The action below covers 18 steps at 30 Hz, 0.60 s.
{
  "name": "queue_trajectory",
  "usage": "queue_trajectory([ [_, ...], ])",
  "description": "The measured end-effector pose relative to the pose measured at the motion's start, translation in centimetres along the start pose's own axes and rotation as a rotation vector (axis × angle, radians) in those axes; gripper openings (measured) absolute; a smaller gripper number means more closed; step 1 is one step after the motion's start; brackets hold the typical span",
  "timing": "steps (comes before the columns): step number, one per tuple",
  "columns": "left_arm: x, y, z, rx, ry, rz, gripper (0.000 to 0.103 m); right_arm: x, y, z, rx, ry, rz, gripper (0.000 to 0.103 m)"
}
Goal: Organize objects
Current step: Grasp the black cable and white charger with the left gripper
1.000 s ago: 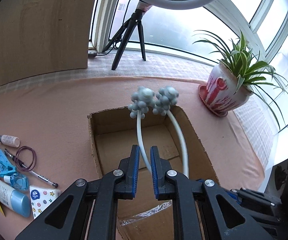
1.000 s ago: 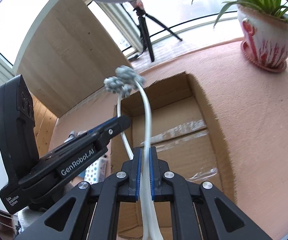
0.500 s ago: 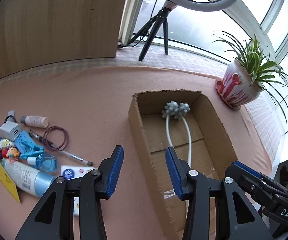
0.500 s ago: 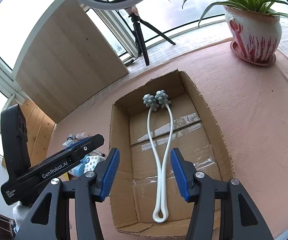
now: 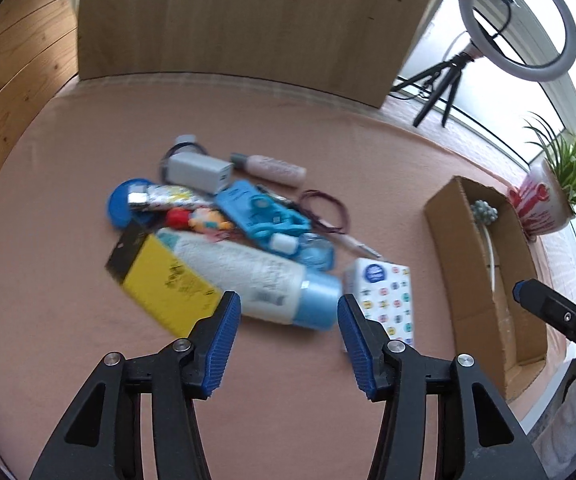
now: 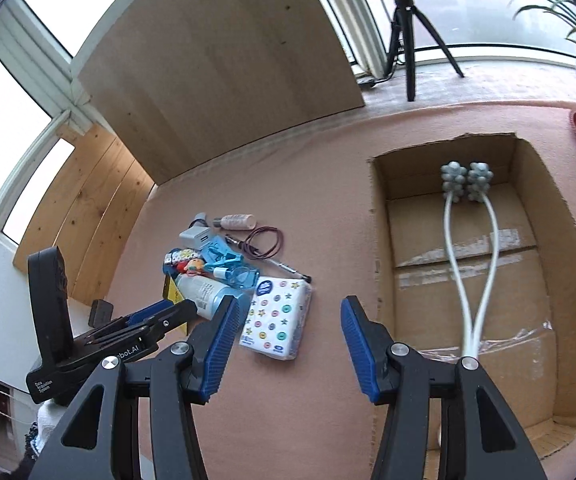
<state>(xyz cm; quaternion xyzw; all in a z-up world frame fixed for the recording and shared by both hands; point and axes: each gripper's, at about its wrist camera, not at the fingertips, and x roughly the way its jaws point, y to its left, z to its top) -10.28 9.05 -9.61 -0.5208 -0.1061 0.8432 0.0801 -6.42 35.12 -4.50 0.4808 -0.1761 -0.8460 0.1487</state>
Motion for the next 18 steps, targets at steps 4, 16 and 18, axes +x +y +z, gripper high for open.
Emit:
queue_trajectory([
  [4,-0.3,4.8,0.1,-0.067,0.014,0.031,0.055,2.9,2.3,1.3,-0.027,0.056,0.012,0.049],
  [16,2.5,6.8,9.3,-0.016,0.016,0.051,0.054,13.9,4.4,5.9,0.131,0.245,0.099,0.048],
  [18,3.9,6.7,10.8,-0.002,0.032,0.066,0.052,15.0,5.0,6.4,0.120,0.255,0.083,0.045],
])
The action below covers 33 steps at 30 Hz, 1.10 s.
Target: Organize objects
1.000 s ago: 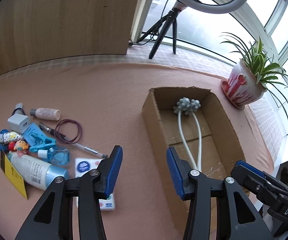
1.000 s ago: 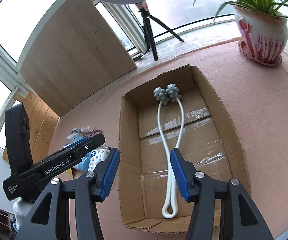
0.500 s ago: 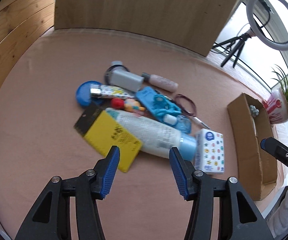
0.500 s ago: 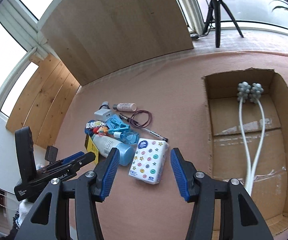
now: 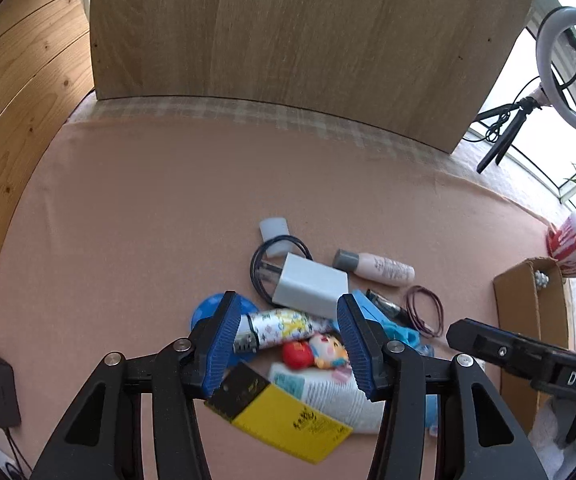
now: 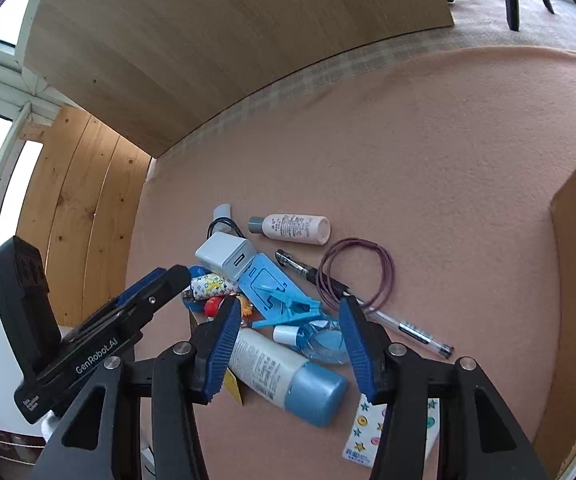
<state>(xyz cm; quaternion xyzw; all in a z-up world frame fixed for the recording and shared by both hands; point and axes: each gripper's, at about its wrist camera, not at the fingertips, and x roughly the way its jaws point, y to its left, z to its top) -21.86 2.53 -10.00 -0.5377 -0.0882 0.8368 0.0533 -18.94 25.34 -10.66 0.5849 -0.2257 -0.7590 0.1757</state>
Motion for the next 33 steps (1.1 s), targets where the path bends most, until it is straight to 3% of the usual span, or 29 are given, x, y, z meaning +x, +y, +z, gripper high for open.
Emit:
queue_trajectory([
  [3,1.8,-0.3,1.6,0.008,0.021,-0.001,0.049,1.3,0.4,0.8,-0.004,0.014,-0.022,0.040],
  [7,4.3,-1.1,3.3,0.046,0.024,0.063,0.049,2.8,0.5,1.6,-0.002,0.034,-0.051,0.037],
  [10,6.6,-1.0,3.6,0.025,0.086,0.030,0.045,4.1,0.8,1.6,-0.016,0.052,-0.080,0.033],
  [13,6.9,-1.2,3.2,0.047,0.079,0.028,0.042,4.1,1.6,1.0,-0.071,0.056,-0.085,0.032],
  [22,5.4,-2.7,-0.7,0.130,0.100,-0.046,0.039,3.3,3.2,-5.1,-0.198,0.120,-0.032,0.029],
  [33,3.3,-2.2,-4.5,0.128,0.120,-0.097,0.037,1.3,2.8,-12.9,-0.263,0.087,-0.110,0.030],
])
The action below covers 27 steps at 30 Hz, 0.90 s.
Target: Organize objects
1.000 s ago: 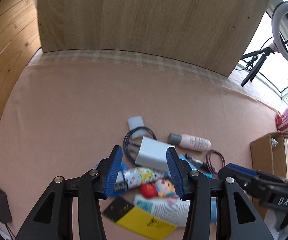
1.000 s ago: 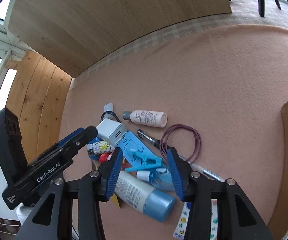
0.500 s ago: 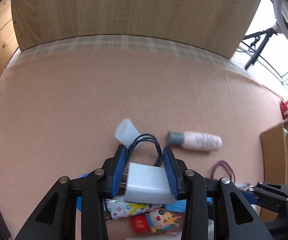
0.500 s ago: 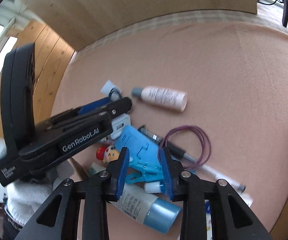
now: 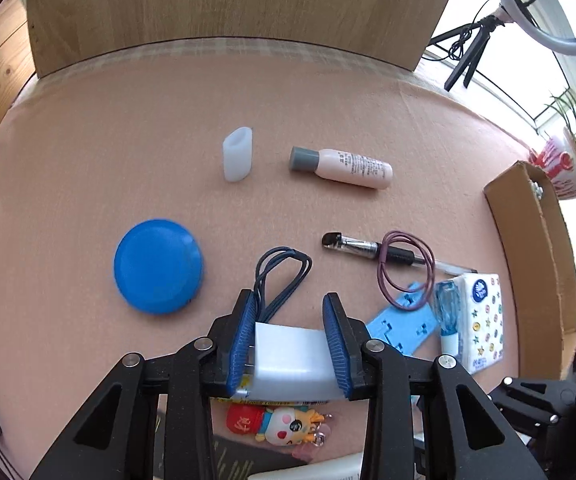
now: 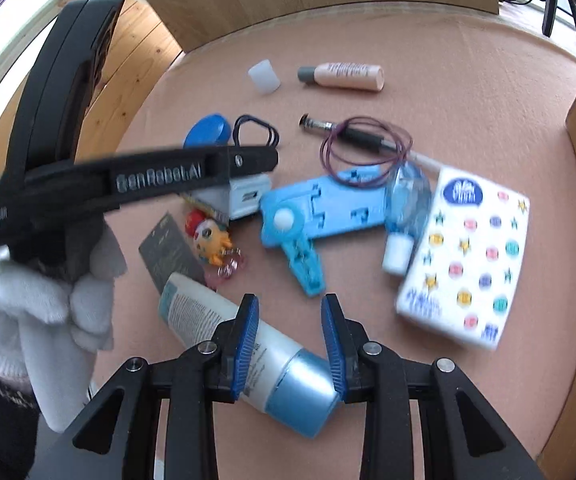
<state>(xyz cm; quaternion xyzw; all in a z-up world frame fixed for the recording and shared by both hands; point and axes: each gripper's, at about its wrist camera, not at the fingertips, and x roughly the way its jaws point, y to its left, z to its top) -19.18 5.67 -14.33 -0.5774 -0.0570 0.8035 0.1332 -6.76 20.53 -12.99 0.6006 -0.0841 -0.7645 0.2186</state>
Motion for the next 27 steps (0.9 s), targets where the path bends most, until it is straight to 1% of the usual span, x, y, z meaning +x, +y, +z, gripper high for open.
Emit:
queue_trajectory([
  [4,-2.0,1.1,-0.8,-0.051,-0.041,-0.021,0.037,-0.9,0.9,-1.6,-0.065,0.007,-0.014,0.029],
  [7,-3.8,1.9,-1.7,-0.081,-0.081,-0.018,0.037,-1.1,0.9,-2.6,-0.047,0.018,0.028,0.029],
  [9,-4.6,2.4,-2.5,-0.097,-0.090,-0.024,0.037,-1.1,1.1,-3.2,-0.034,0.020,0.057,0.029],
  [10,-5.0,2.7,-2.9,-0.102,-0.092,-0.023,0.037,-1.0,1.4,-3.4,-0.034,0.026,0.067,0.031],
  [11,-5.5,3.0,-3.5,-0.105,-0.094,-0.020,0.037,-0.2,2.7,-3.8,-0.039,0.026,0.070,0.032],
  [17,-7.3,4.8,-6.0,-0.130,-0.111,-0.013,0.037,0.9,5.0,-4.5,-0.055,0.054,0.118,0.032],
  [19,-7.9,5.4,-6.6,-0.141,-0.111,-0.013,0.037,1.6,6.1,-4.6,-0.076,0.068,0.125,0.032],
  [22,-8.4,5.9,-6.9,-0.139,-0.110,-0.015,0.037,2.6,7.2,-4.8,-0.076,0.090,0.170,0.032],
  [25,-8.4,5.5,-6.6,-0.125,-0.107,-0.028,0.037,1.7,7.1,-4.5,-0.061,0.045,0.146,0.032],
  [27,-8.2,4.5,-6.3,-0.090,-0.104,-0.030,0.037,0.5,6.2,-4.2,-0.033,0.008,0.145,0.032],
])
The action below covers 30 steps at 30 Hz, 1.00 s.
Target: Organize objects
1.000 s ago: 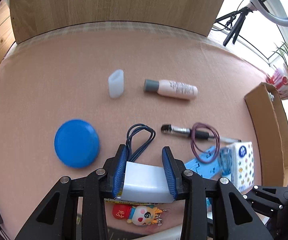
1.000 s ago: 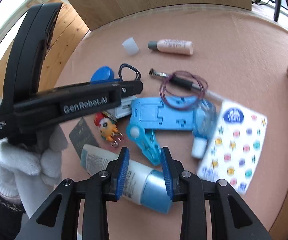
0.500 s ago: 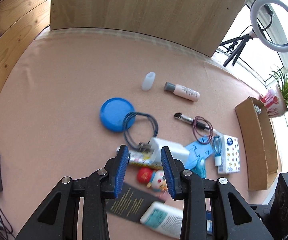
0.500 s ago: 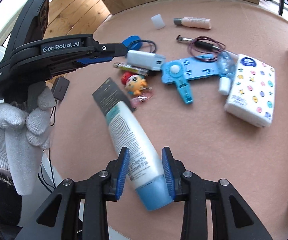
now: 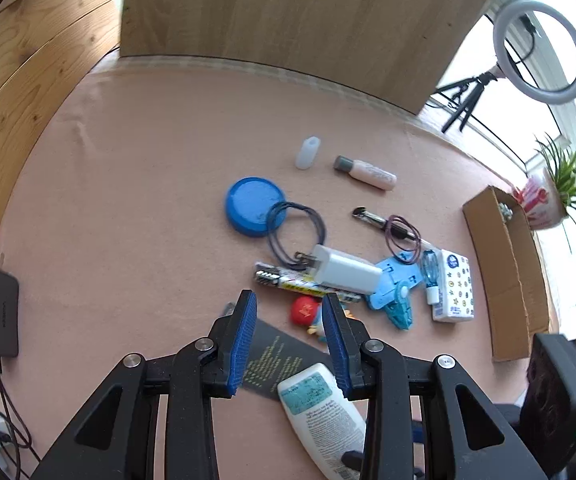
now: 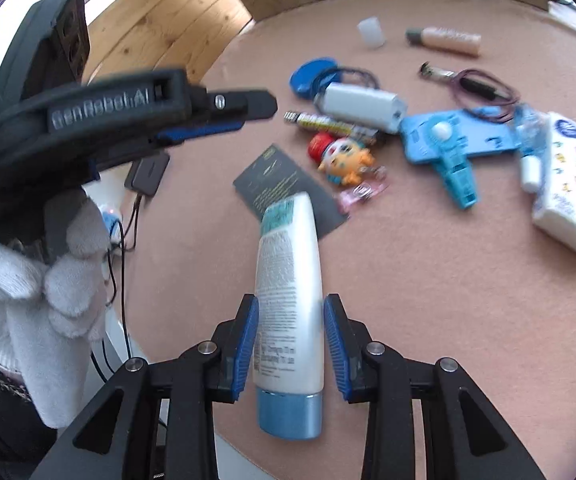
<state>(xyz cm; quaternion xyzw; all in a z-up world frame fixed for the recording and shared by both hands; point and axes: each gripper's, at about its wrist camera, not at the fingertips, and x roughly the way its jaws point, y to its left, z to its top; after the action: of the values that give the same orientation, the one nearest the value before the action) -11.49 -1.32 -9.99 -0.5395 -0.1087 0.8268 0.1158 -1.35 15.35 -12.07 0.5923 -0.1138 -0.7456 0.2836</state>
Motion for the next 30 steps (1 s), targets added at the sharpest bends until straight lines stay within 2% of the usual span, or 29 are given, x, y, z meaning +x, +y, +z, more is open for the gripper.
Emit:
queue_trajectory([
  [5,1.3,-2.6,0.5,0.068,0.020,-0.003,0.037,-4.0,-3.1,0.7,0.081,-0.109,-0.057,0.032],
  [11,3.2,-4.0,1.5,0.117,0.054,0.012,0.037,-6.4,-6.0,0.7,0.169,-0.177,-0.068,0.032],
  [15,4.6,-4.4,2.6,0.122,0.066,0.016,0.037,-6.6,-6.8,1.1,0.196,-0.191,-0.070,0.032],
  [18,5.3,-5.0,3.5,0.120,0.043,0.022,0.037,-6.6,-7.0,1.5,0.200,-0.196,-0.069,0.032],
  [22,6.4,-5.1,5.5,0.094,0.046,0.003,0.037,-6.4,-7.1,1.9,0.198,-0.194,-0.071,0.032],
  [26,4.9,-4.6,6.9,0.094,0.002,-0.004,0.037,-5.9,-6.8,2.4,0.182,-0.180,-0.074,0.032],
  [30,3.9,-2.4,7.3,0.080,-0.010,0.048,0.037,-5.4,-6.3,2.9,0.161,-0.176,-0.090,0.032],
])
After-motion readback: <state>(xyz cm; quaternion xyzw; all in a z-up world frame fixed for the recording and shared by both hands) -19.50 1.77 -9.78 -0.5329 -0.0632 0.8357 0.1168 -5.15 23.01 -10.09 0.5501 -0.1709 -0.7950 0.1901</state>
